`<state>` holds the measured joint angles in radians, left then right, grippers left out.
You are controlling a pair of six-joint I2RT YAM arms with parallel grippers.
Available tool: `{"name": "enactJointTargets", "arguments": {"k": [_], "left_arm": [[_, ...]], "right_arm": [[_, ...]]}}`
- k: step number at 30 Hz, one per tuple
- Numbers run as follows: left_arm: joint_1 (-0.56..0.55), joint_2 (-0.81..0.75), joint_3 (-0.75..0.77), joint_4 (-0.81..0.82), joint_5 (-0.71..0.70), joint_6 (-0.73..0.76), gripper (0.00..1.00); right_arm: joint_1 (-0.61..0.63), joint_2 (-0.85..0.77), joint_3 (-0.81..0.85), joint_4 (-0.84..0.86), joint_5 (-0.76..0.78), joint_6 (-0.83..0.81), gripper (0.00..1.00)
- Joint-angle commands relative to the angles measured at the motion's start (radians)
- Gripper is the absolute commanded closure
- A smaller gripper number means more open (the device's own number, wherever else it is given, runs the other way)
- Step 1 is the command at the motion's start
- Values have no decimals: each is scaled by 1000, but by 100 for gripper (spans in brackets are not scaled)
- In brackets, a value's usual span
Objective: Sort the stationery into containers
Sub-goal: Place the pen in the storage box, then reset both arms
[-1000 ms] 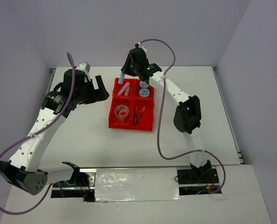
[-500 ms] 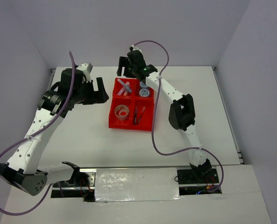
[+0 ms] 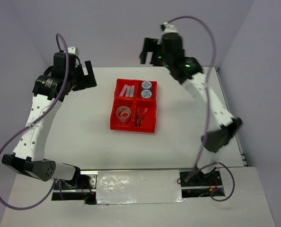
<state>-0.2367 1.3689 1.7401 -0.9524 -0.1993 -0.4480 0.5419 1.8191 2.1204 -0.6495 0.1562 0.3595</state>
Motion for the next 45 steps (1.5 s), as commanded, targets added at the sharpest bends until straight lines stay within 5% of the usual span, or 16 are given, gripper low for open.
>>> {"name": "enactJointTargets", "arguments": {"k": [1, 13, 19, 45], "left_arm": [[5, 15, 91, -26, -66, 12, 1], [5, -249, -189, 118, -258, 14, 1], [4, -386, -339, 146, -255, -46, 1], [5, -438, -383, 106, -258, -92, 1]], "right_arm": [[-19, -308, -74, -133, 159, -132, 0], [-34, -895, -362, -447, 292, -73, 0], [-34, -971, -379, -539, 315, -56, 0], [-34, -1044, -485, -524, 269, -68, 0]]}}
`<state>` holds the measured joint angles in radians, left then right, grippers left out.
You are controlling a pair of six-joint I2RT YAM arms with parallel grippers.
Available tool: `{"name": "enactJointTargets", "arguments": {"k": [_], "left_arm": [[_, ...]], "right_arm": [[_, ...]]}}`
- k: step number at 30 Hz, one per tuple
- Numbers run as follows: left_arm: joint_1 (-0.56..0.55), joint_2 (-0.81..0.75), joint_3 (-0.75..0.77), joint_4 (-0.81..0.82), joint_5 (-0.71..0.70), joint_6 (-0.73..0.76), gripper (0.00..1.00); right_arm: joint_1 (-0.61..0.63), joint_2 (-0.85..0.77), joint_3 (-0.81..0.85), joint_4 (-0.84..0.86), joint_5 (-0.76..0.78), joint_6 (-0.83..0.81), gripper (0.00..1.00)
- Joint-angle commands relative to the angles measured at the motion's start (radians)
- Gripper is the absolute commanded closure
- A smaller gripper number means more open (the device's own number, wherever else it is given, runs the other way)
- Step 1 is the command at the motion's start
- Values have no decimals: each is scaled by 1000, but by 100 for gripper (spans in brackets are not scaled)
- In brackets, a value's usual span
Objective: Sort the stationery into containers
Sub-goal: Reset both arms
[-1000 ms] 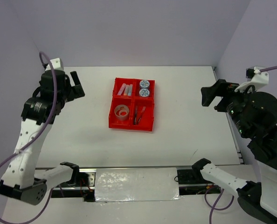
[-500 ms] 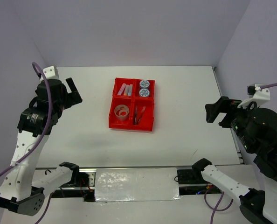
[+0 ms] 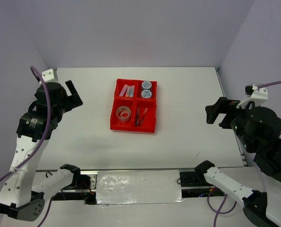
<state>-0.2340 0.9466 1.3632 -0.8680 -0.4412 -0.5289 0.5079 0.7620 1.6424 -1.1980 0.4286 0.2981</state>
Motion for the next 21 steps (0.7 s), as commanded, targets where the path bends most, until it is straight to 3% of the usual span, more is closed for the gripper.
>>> {"name": "enactJointTargets", "arguments": {"k": [1, 21], "left_arm": [[2, -16, -6, 23, -14, -11, 1], [2, -3, -10, 52, -16, 0, 1]], "right_arm": [[0, 13, -4, 32, -7, -8, 0], [0, 46, 4, 86, -16, -17, 0]]}}
